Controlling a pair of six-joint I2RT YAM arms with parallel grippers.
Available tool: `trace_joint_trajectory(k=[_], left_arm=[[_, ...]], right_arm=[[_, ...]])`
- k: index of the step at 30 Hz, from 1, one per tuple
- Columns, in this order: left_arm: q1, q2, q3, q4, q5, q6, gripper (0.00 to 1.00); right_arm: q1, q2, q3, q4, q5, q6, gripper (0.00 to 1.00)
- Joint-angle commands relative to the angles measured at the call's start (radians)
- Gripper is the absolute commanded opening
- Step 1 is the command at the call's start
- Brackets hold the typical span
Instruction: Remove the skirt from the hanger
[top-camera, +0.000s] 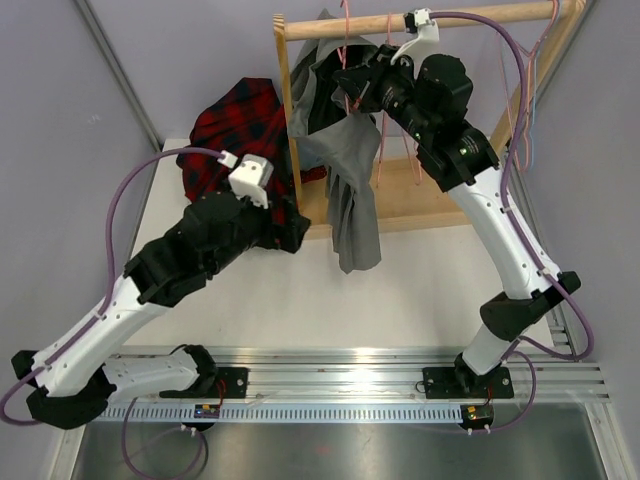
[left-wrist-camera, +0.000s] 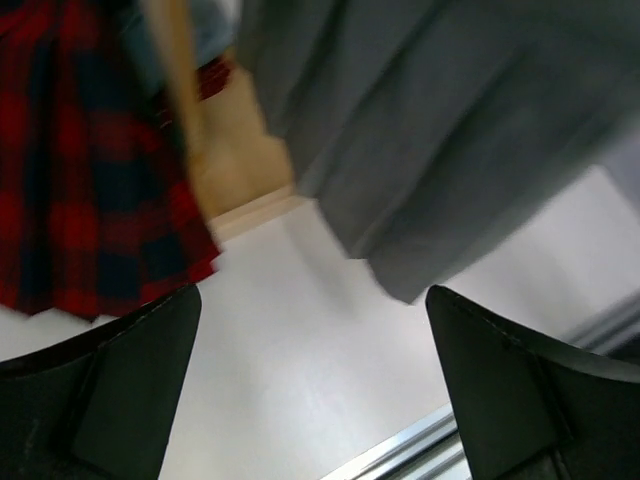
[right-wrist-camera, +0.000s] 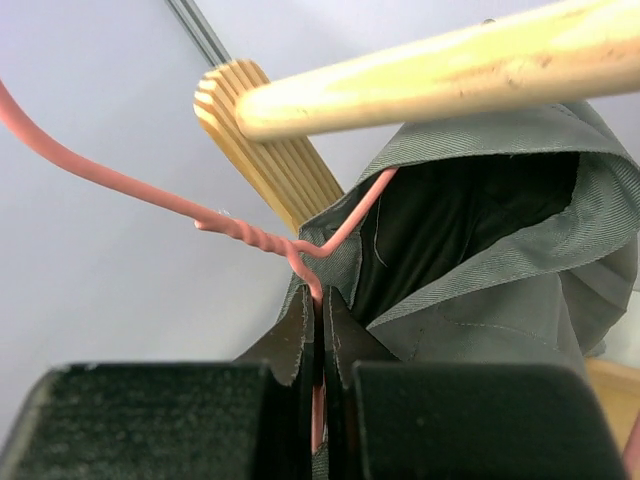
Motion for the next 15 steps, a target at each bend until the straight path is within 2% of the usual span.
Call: trace_joint_trajectory(k=[1,6,11,15], left_arm=[[-0.137,0.086,0.109,0.149,0.024,0.028,0.99],[-0.330,0.150,0.116,0.318,0.029,0.039,0.99],[-0.415,0.215,0.093,0.418,-0.054,0.063,0.99],[-0.450,0.253,0.091,0.447,-0.192,0.080,0.99]], right_arm=[[0.017,-0.067,-0.004,0.136,0.052,0.035,0.00],[0.035,-0.114,-0.058,0.139,0.133,0.072,0.00],[0.050,-0.159,-0.081,0.118,0.174,0.101,0.00],[0.052,-0.206,-0.116,0.110,0.168,0.127,0.00]])
